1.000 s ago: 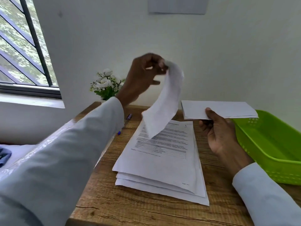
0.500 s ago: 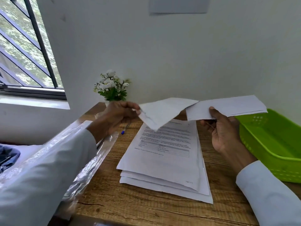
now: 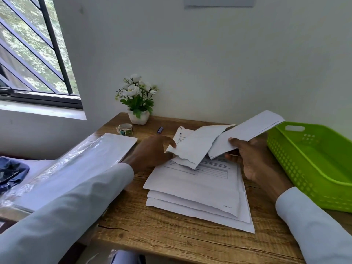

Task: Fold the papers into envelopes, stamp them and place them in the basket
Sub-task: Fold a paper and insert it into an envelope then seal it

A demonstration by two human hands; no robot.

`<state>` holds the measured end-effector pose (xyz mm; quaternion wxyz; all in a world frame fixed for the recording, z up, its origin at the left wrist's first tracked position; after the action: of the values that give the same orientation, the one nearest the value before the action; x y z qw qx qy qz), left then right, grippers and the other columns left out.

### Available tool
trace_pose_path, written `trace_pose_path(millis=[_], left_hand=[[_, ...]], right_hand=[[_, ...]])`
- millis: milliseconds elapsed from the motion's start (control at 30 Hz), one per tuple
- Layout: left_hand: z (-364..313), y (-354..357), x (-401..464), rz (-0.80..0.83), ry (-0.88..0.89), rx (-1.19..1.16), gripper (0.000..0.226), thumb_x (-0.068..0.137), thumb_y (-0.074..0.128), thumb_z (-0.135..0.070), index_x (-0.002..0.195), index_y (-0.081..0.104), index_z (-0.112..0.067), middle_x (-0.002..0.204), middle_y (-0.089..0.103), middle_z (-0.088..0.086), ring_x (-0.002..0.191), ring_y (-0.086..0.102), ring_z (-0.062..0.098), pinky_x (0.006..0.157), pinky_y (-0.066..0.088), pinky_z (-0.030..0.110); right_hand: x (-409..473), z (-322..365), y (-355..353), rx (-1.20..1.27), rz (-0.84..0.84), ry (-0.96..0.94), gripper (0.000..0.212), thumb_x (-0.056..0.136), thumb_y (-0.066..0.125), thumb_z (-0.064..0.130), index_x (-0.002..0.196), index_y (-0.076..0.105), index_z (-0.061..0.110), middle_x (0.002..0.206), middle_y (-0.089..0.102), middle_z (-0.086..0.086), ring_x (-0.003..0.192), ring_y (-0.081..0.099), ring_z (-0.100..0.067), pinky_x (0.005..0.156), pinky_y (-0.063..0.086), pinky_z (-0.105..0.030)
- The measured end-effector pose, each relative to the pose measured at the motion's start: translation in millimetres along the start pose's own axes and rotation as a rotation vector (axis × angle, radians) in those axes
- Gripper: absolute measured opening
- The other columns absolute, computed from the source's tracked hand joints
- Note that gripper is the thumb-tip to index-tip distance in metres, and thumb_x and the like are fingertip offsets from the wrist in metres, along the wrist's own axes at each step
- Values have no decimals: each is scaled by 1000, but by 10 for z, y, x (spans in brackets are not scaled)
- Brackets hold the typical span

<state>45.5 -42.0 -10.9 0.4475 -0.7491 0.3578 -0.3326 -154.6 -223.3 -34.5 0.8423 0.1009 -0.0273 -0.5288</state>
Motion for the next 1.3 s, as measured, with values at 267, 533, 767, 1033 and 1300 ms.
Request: trace_pose_path(millis=[267,533,767,1033,1300], left_hand=[[-547,-5,-164,-200,584,478,14,77,70,-12,90,68,-8,102,64,7,72,59,19,45,24,15],[-685,-152,-41,-298,349,383,20,83,55,-13,102,55,-9,96,55,9,66,53,27,52,39,31],[-731,-107,125,-250,140,257,15,86,60,-27,84,52,-14,91,62,7,71,45,19,48,23,24],[-736,-35,287,-204,35,52,20,78,66,-28,68,62,-11,62,51,-3,60,48,18,48,29,24],[-877,75,361,-139,23,-105,23,74,69,-28,62,68,-8,59,62,0,63,61,24,54,44,27]], right_hand=[[-60,281,-236,17,-194,-176,10,87,66,-4,96,61,0,89,66,-11,69,63,-19,43,53,-22],[-193,615,-305,236,-165,-280,20,79,74,-2,83,63,14,82,67,-2,70,66,-16,53,55,-28],[-199,369,82,183,105,-130,31,82,71,-1,108,62,11,90,72,-2,74,73,-13,58,58,-29],[-111,178,27,83,13,-84,24,82,70,-4,102,63,6,93,71,-8,79,71,-22,63,60,-32],[-69,100,-46,89,-106,-115,20,82,71,-5,87,63,12,100,71,-12,94,70,-32,80,60,-48]])
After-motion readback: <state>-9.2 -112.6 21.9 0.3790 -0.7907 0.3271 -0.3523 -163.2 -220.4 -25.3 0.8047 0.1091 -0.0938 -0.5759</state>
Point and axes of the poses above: each hand's wrist, its own x-axis towards the middle knuckle, its own y-axis out of the palm, z = x × y, the point moved 9 cm from there along x, towards the middle knuckle
